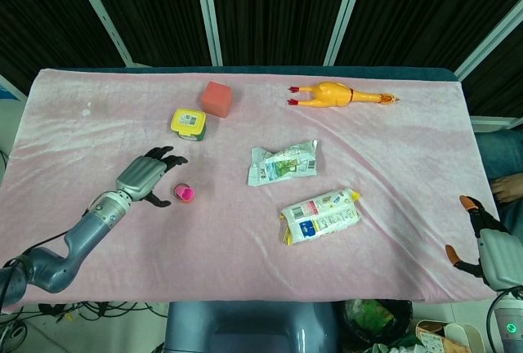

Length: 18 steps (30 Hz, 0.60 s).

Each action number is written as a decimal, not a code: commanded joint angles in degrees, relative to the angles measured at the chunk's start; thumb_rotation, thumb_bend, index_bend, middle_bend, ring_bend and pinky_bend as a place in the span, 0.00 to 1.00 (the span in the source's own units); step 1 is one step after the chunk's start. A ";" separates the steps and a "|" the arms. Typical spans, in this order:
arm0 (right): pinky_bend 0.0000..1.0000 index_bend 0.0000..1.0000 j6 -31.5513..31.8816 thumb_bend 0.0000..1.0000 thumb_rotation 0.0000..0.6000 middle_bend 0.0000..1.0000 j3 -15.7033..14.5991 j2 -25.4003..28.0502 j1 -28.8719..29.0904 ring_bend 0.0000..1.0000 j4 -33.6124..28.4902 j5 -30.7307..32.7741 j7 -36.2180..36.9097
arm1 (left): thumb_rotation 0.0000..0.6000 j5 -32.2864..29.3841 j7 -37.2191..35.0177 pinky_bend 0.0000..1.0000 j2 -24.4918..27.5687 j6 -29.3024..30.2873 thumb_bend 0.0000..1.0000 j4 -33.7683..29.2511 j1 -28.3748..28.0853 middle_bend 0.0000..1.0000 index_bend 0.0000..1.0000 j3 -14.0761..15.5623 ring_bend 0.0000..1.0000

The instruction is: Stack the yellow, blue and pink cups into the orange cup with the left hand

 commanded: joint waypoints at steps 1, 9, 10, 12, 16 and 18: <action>0.21 0.04 -0.10 0.27 1.00 0.06 0.00 0.04 0.02 0.16 -0.02 0.06 0.08 | 1.00 -0.21 0.49 0.09 1.55 1.63 0.09 -1.38 0.95 0.22 0.16 -0.01 0.00; 0.21 0.04 -0.13 0.27 1.00 0.06 -0.06 0.04 0.01 0.16 -0.26 0.06 -0.07 | 1.00 1.61 -0.99 0.11 2.81 4.55 0.09 -2.91 2.65 0.26 0.23 0.58 0.00; 0.21 0.04 -0.05 0.27 1.00 0.06 -0.07 0.03 0.00 0.16 -0.29 -0.01 -0.14 | 1.00 2.14 -2.21 0.11 2.52 4.89 0.09 -2.96 2.74 0.26 0.23 0.50 0.00; 0.21 0.04 0.10 0.27 1.00 0.06 -0.07 -0.01 -0.03 0.16 -0.28 -0.10 -0.28 | 1.00 3.80 -5.96 0.13 2.01 5.68 0.10 -3.14 2.93 0.26 0.23 0.41 0.00; 0.21 0.04 0.01 0.27 1.00 0.06 -0.02 -0.02 -0.03 0.16 -0.23 0.13 -0.18 | 1.00 7.61 -11.75 0.13 1.33 8.29 0.10 -2.40 3.41 0.25 0.23 0.58 0.00; 0.21 0.04 -0.06 0.27 1.00 0.06 0.00 -0.01 -0.01 0.16 -0.16 0.19 -0.14 | 1.00 9.09 -12.74 0.13 0.91 9.77 0.10 -1.70 3.67 0.24 0.23 0.78 0.00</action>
